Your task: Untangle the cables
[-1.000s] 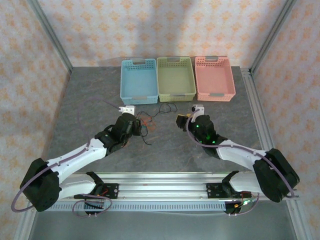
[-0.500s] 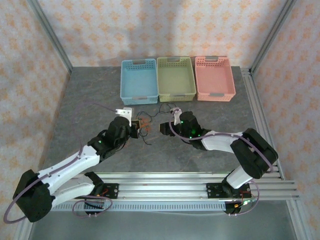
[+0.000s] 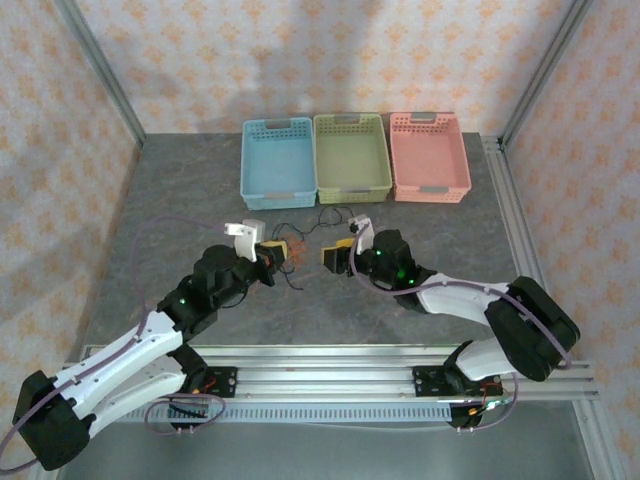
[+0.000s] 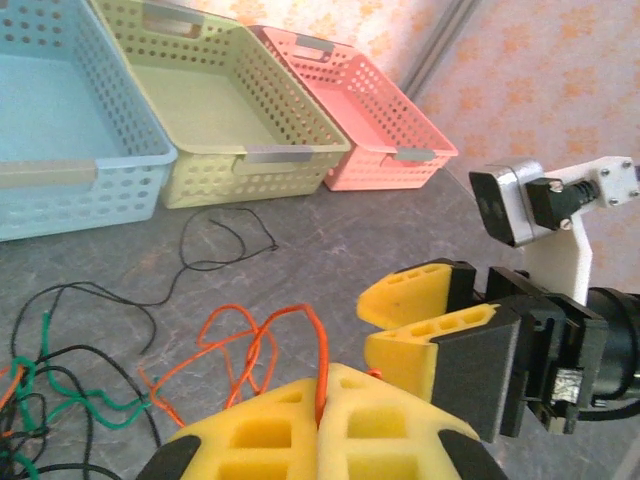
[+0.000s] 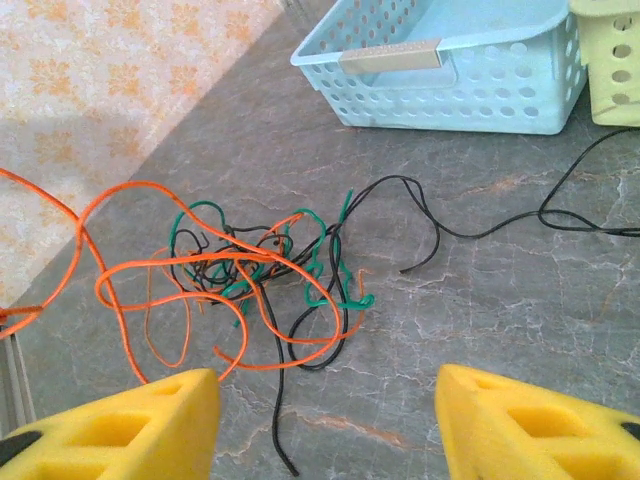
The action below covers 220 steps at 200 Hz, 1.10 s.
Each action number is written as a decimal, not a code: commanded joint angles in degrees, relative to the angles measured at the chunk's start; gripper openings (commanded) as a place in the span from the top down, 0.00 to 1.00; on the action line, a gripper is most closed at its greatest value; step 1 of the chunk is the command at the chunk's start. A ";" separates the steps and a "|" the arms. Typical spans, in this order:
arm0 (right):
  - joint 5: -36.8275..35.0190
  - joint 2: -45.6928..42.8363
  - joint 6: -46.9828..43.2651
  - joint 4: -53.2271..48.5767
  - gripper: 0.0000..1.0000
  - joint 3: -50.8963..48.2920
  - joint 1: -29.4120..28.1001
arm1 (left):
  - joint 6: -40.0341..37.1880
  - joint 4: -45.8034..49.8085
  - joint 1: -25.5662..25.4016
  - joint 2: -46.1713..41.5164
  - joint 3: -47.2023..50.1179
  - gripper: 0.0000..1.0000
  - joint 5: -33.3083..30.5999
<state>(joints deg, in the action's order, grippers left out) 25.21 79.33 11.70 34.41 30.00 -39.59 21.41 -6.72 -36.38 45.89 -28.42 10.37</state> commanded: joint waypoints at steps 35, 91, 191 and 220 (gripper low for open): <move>4.21 -3.62 -1.77 7.93 0.42 -2.58 -1.09 | 1.24 0.35 -0.51 -1.84 -5.36 1.00 7.60; 7.04 -2.14 -1.16 8.48 0.41 -1.66 -1.63 | 2.14 0.64 -0.62 -1.76 -9.15 1.00 11.55; 14.68 3.78 1.28 11.26 0.40 0.67 -2.83 | 2.80 0.06 -1.69 -0.90 -11.07 1.00 13.97; 13.80 5.62 2.34 12.54 0.40 1.11 -3.29 | 3.15 -0.40 -2.22 -0.45 -11.13 1.00 13.82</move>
<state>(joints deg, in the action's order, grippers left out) 37.91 83.66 12.71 43.09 29.39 -42.26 23.97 -6.28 -37.58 45.25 -37.58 23.53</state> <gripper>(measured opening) 0.596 0.045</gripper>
